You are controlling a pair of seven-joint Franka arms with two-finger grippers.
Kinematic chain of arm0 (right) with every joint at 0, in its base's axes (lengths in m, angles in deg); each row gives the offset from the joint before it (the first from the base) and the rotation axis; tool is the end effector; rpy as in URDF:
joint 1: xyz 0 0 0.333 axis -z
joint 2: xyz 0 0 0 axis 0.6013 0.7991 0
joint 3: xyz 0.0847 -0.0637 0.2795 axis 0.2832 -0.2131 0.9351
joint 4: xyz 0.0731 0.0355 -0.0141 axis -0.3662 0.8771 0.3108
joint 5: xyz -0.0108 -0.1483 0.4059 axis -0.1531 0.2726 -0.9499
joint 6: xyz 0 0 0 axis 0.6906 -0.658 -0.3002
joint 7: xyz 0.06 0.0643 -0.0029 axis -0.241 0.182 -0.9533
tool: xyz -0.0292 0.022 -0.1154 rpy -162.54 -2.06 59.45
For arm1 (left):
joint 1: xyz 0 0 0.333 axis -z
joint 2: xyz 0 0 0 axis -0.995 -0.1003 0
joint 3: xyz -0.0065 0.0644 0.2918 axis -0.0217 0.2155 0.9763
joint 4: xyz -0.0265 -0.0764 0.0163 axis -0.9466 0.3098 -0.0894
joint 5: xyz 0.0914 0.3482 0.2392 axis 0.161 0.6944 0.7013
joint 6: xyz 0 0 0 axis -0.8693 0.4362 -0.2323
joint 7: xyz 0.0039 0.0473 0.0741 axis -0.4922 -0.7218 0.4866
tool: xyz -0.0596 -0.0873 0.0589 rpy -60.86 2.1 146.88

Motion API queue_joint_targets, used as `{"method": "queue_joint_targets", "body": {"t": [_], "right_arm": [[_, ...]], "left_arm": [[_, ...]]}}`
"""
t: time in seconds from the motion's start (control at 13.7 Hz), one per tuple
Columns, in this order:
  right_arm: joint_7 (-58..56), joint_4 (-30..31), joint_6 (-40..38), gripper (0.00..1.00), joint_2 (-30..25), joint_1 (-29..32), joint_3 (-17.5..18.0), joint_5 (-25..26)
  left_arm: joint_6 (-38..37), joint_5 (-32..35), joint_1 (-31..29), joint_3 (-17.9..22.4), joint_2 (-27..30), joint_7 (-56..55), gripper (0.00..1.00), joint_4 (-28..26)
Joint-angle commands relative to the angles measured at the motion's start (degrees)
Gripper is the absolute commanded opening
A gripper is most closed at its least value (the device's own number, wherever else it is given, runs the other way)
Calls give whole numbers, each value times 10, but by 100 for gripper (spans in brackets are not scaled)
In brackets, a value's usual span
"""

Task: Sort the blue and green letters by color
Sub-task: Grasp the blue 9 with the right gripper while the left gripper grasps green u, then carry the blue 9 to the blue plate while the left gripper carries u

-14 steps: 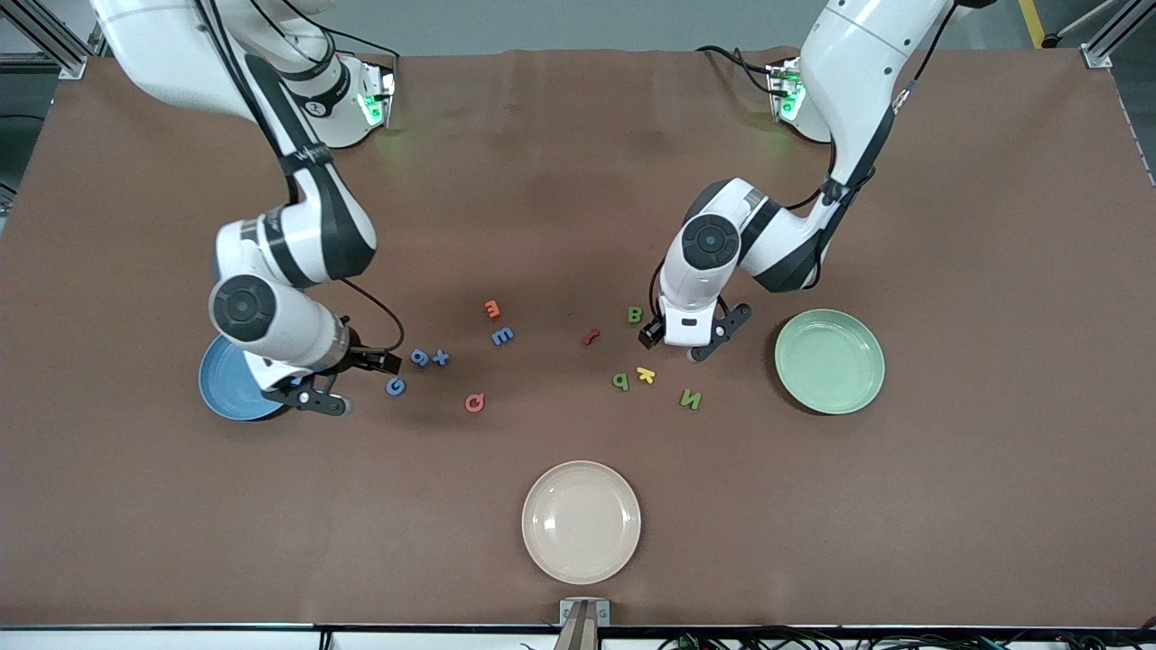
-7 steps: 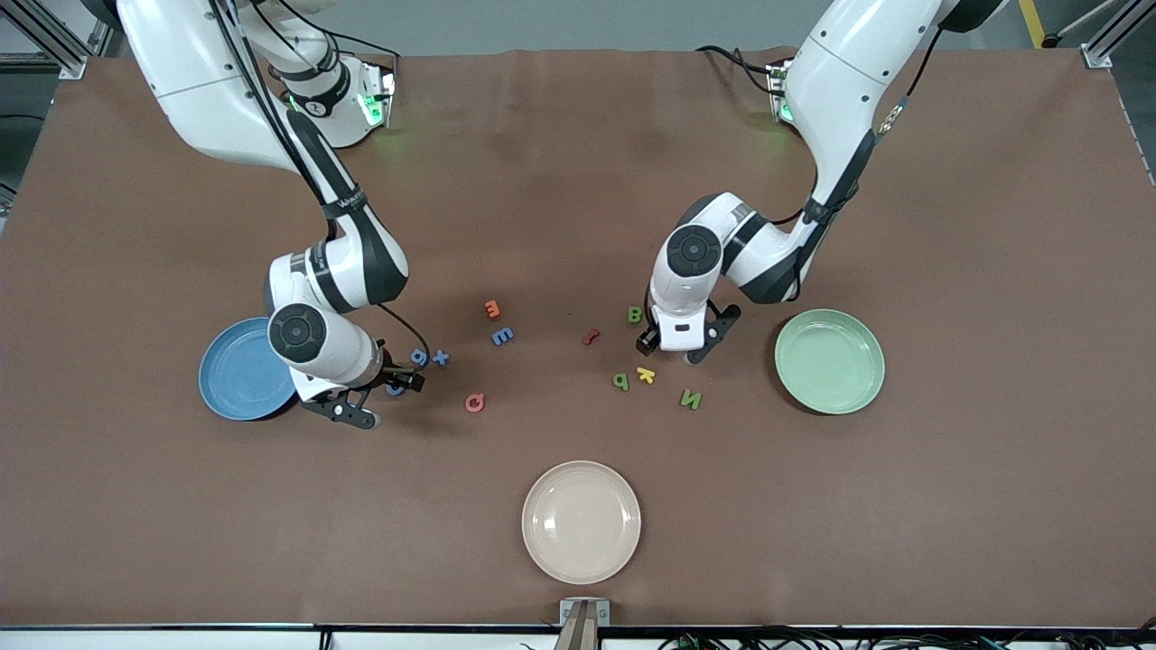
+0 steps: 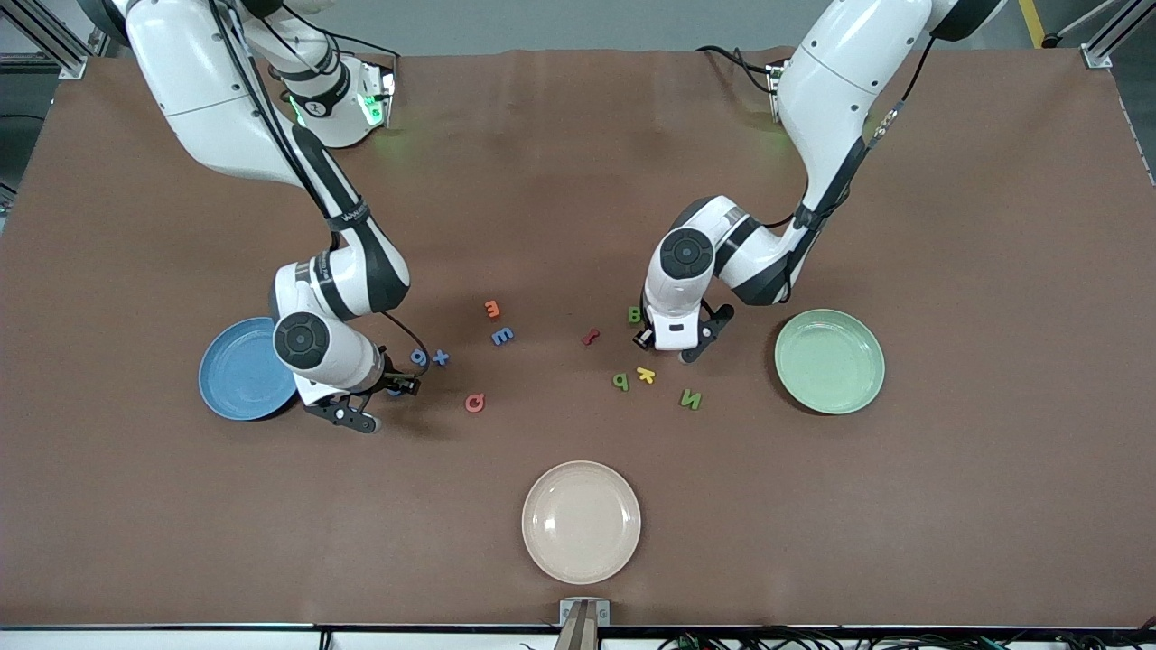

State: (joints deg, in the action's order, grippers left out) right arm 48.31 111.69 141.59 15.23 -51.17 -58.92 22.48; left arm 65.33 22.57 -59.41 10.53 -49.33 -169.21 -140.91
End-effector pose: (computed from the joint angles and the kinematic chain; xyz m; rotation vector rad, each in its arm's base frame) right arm 0.6308 0.1875 0.1296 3.0795 -0.5190 -0.1414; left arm 0.5062 -0.4053 0.1152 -2.8711 -1.2669 0.0528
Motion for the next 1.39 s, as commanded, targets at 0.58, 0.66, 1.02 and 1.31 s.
{"method": "queue_joint_targets", "body": {"t": [0.58, 0.66, 1.02, 1.31], "right_arm": [[-2, -3, 13, 45, 11, 10, 5, -8], [-2, -3, 14, 43, 11, 10, 5, -8], [-2, -3, 26, 29, 17, 10, 5, -9], [-5, -3, 17, 18, 13, 11, 6, -9]], "left_arm": [[-161, 7, -95, -2, 131, 181, 0, 3], [-182, 6, -117, -2, 141, 210, 0, 0], [-200, 6, -216, -1, 142, 321, 1, -28], [-185, 10, -271, -1, 124, 395, 5, -33]]}}
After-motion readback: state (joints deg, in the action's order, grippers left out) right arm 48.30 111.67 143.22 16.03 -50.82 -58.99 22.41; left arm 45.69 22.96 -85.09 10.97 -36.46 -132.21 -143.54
